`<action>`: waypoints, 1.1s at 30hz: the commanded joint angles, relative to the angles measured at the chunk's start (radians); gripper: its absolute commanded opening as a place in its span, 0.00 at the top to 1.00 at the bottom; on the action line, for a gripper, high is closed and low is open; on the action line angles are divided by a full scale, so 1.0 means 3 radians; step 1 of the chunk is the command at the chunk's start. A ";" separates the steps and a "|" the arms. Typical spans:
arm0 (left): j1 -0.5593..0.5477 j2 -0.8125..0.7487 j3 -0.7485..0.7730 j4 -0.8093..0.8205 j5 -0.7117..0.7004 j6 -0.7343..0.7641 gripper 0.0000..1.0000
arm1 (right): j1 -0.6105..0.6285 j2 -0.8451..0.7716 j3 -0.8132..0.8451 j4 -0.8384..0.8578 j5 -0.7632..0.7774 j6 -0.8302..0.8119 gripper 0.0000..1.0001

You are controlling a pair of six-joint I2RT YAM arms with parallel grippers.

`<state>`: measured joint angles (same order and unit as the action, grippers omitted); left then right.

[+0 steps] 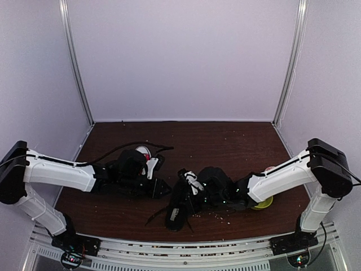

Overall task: Tie the shoes
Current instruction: Cross the half-tied shoelace into a loop with the shoelace, then pass from the right arm to the left

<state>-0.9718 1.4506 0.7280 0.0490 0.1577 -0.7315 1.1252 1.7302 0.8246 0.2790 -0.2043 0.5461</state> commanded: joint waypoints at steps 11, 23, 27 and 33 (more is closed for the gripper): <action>0.0018 0.0543 0.0094 0.0577 0.0571 -0.0053 0.69 | -0.0024 -0.0048 -0.0081 0.0070 0.0060 0.0008 1.00; 0.0049 0.0525 0.0004 0.0838 0.0580 -0.0154 0.68 | -0.0020 -0.0057 -0.0103 0.0085 0.0056 0.0007 1.00; 0.0049 0.0575 0.0017 0.0867 0.0659 -0.0149 0.68 | -0.0022 -0.0061 -0.0102 0.0091 0.0054 0.0009 1.00; 0.0051 0.0629 -0.0044 0.0966 0.0832 -0.0177 0.71 | -0.0028 -0.0066 -0.0110 0.0086 0.0062 0.0005 1.00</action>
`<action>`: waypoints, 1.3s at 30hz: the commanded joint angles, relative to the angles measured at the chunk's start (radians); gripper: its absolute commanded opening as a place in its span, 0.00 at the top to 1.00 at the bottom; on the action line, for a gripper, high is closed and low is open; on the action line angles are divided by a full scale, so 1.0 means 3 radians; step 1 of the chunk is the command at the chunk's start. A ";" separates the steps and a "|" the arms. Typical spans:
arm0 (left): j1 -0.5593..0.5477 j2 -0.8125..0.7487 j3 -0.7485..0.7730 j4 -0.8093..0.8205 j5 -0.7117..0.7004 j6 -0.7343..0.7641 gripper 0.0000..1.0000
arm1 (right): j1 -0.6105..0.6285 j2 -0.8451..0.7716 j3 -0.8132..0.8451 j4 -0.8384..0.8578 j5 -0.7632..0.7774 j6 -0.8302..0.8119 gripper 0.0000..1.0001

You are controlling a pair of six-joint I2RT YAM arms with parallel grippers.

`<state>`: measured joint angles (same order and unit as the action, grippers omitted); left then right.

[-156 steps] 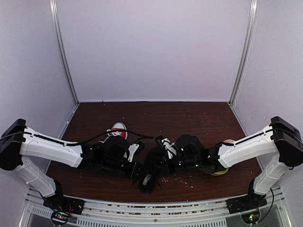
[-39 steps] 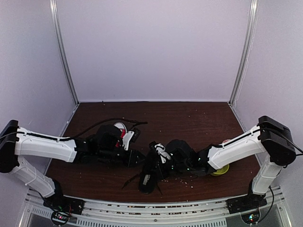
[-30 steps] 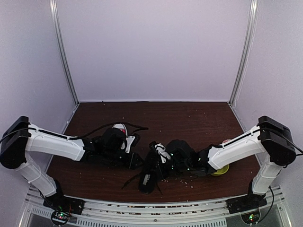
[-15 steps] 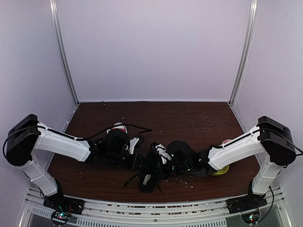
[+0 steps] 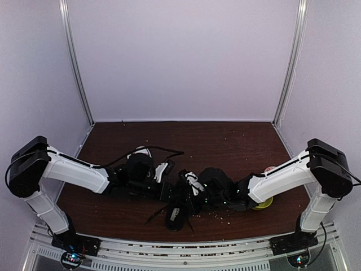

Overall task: Tie the shoes
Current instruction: Pass from the right arm to the left

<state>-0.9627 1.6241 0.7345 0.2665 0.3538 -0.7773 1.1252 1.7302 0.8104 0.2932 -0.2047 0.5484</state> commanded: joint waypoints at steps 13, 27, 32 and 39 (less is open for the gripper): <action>0.0018 0.0087 -0.0207 0.0545 0.0455 -0.0024 0.64 | -0.0025 -0.0051 -0.0048 0.0035 0.0057 -0.0002 1.00; 0.0018 0.0093 -0.0410 0.0514 0.0541 -0.0002 0.69 | -0.0021 -0.0074 -0.0041 0.0014 0.0065 -0.0007 1.00; 0.0018 0.0057 -0.0533 0.0584 0.0568 -0.0029 0.69 | -0.0023 -0.0066 -0.0033 -0.0002 0.0072 -0.0008 1.00; 0.0018 -0.0055 -0.0519 0.0488 0.0423 0.0035 0.69 | -0.0024 -0.0053 -0.0025 -0.0006 0.0071 -0.0012 1.00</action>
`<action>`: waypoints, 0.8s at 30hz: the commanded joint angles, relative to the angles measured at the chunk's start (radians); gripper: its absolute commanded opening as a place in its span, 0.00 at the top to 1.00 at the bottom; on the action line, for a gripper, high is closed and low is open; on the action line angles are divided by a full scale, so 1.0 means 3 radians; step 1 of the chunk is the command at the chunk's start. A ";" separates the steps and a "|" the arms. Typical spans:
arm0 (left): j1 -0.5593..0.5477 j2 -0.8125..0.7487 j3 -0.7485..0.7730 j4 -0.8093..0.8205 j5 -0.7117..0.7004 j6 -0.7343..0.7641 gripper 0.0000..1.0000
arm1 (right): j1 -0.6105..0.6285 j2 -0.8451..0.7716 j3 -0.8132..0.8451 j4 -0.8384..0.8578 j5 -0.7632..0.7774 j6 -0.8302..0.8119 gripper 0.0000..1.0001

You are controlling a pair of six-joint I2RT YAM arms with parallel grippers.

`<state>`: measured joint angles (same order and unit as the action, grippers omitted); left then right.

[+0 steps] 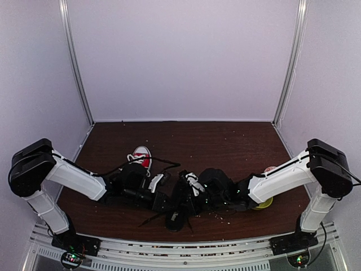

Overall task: Tie the shoes
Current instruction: Pass from the right arm to the left

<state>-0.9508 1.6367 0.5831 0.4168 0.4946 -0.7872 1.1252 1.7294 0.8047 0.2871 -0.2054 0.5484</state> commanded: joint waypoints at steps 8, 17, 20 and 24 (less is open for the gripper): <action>-0.0016 -0.0316 0.0251 -0.0592 -0.0544 0.0281 0.68 | -0.0024 -0.0058 -0.0008 0.0005 0.0069 -0.0015 1.00; 0.0009 -0.0182 0.0486 -0.0778 -0.0456 0.0485 0.69 | -0.0021 -0.0048 -0.0008 0.0018 0.0064 -0.0014 1.00; 0.0009 -0.0101 0.0527 -0.0744 -0.0335 0.0515 0.72 | -0.0024 -0.0051 -0.0006 0.0015 0.0062 -0.0016 1.00; 0.0009 -0.0076 0.0525 -0.0676 -0.0260 0.0529 0.72 | -0.0023 -0.0045 -0.0006 0.0010 0.0067 -0.0023 1.00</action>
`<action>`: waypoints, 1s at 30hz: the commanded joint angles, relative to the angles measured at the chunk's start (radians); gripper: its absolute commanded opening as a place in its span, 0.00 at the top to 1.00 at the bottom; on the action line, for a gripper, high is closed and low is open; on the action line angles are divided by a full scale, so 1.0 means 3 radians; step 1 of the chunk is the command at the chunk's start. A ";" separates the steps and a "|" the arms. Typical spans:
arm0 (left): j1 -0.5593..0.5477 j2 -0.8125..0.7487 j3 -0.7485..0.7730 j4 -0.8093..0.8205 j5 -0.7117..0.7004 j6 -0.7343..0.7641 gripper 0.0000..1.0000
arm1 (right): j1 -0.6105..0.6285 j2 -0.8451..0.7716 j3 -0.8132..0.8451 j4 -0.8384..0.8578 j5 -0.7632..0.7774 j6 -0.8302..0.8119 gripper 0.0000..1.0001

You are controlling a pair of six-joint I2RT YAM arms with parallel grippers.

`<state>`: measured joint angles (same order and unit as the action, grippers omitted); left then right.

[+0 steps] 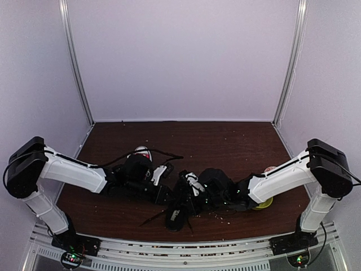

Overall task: Tie the shoes
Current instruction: Pass from the right arm to the left

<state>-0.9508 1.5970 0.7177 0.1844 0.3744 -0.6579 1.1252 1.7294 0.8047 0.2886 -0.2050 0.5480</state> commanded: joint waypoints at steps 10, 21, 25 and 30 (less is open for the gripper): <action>0.0009 0.0117 0.0052 0.0193 0.0147 0.0010 0.72 | -0.0027 -0.0008 0.0030 -0.0019 0.0051 -0.0036 1.00; 0.0055 0.0117 -0.0025 0.0376 0.0060 -0.0262 0.69 | -0.0025 0.0008 0.0039 -0.0033 0.0042 -0.0045 1.00; 0.0055 0.0122 -0.0039 0.0476 0.0156 -0.0270 0.67 | -0.0027 0.0018 0.0046 -0.0036 0.0035 -0.0044 1.00; 0.0055 0.0127 -0.0054 0.0489 0.0158 -0.0281 0.66 | -0.0026 0.0020 0.0052 -0.0040 0.0034 -0.0047 1.00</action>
<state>-0.9413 1.6253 0.7139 0.2695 0.4076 -0.7322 1.1252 1.7294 0.8055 0.2848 -0.2054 0.5457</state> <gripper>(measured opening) 0.333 0.009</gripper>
